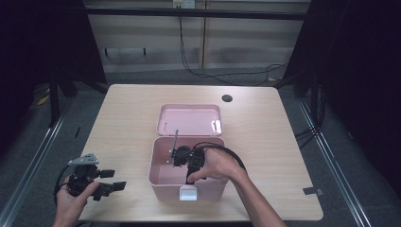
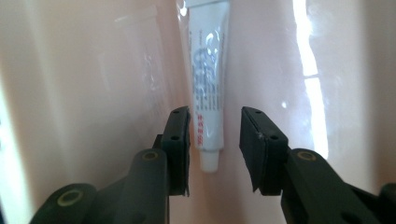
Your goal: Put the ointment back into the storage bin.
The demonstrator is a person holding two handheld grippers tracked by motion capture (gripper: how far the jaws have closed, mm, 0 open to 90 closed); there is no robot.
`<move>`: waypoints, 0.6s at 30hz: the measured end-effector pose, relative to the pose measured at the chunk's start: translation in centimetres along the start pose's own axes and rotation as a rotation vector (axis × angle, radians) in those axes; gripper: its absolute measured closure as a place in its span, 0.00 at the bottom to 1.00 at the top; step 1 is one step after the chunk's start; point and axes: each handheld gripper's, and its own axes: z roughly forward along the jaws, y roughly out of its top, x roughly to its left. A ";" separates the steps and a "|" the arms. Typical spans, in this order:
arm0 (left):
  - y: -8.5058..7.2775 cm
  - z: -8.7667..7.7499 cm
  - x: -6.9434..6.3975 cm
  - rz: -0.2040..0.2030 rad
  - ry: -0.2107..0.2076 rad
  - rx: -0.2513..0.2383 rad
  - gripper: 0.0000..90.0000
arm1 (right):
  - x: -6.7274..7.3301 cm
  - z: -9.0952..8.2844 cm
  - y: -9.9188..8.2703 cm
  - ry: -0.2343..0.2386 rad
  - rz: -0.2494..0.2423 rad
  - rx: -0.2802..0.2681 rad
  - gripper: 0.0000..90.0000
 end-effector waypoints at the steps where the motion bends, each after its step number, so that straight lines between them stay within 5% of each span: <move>1: 0.0 0.0 0.0 0.000 0.000 0.000 0.24 | 0.0 -0.2 -0.1 -0.002 0.003 0.000 0.70; 18: 0.0 -0.1 0.0 -0.004 -0.002 -0.003 0.24 | 0.7 -4.6 -2.4 -0.083 0.044 -0.068 0.66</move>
